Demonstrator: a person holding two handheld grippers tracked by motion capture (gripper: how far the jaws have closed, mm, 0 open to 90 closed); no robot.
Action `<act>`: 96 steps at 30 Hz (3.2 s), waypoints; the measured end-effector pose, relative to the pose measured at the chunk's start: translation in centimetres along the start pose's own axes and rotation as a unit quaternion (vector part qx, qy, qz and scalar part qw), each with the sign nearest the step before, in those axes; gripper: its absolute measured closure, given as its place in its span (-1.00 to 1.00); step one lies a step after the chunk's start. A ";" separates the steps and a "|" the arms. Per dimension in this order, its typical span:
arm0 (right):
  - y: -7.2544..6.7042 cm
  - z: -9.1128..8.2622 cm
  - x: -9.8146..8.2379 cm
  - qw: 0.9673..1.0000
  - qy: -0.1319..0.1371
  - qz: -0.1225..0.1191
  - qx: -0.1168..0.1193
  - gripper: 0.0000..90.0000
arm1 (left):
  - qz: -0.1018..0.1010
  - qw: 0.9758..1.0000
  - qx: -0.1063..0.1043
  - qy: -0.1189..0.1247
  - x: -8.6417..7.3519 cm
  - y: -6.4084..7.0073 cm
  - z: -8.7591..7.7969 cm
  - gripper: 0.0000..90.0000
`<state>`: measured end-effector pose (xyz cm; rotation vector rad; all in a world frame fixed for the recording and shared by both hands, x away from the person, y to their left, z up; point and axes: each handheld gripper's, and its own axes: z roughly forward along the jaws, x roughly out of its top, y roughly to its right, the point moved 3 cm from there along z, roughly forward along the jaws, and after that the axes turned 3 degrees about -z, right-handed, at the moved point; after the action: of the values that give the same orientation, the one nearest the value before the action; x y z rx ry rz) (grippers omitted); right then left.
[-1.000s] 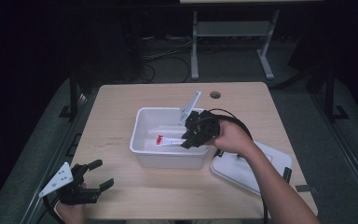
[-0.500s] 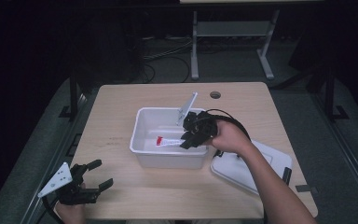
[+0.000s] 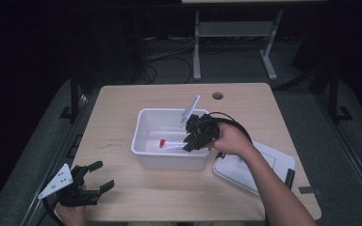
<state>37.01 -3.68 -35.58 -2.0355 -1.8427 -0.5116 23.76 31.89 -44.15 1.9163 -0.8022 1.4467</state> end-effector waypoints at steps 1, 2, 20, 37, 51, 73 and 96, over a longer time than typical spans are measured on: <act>0.1 0.1 -0.1 1.000 0.000 0.001 0.001 0.51 | 0.001 1.000 0.000 0.000 0.0 0.0 0.0 -0.65; 0.1 0.1 -0.2 1.000 -0.005 0.001 -0.001 0.51 | 0.001 1.000 0.000 -0.001 0.0 0.0 0.0 -0.65; 0.4 1.2 -0.4 1.000 -0.019 0.001 -0.001 0.51 | 0.000 1.000 0.000 -0.001 0.0 0.0 0.0 -0.65; 0.9 2.9 -0.9 0.999 -0.024 0.019 0.013 0.51 | 0.000 1.000 0.000 0.003 0.0 0.0 -0.1 -0.65; 1.1 3.6 -0.8 0.999 -0.030 0.018 0.018 0.51 | 0.001 1.000 0.001 0.004 0.1 0.0 -0.2 -0.65; 1.0 3.4 -0.8 0.999 -0.023 0.024 0.010 0.33 | 0.001 1.000 0.000 0.003 0.1 0.1 -0.1 -0.65; 0.5 -0.3 -0.5 0.999 0.007 0.030 -0.027 -0.04 | 0.001 1.000 0.000 -0.001 0.1 0.2 0.1 -0.65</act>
<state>37.50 -4.34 -35.54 -2.1093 -1.7729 -0.5643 23.74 31.67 -44.10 1.9177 -0.8055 1.4477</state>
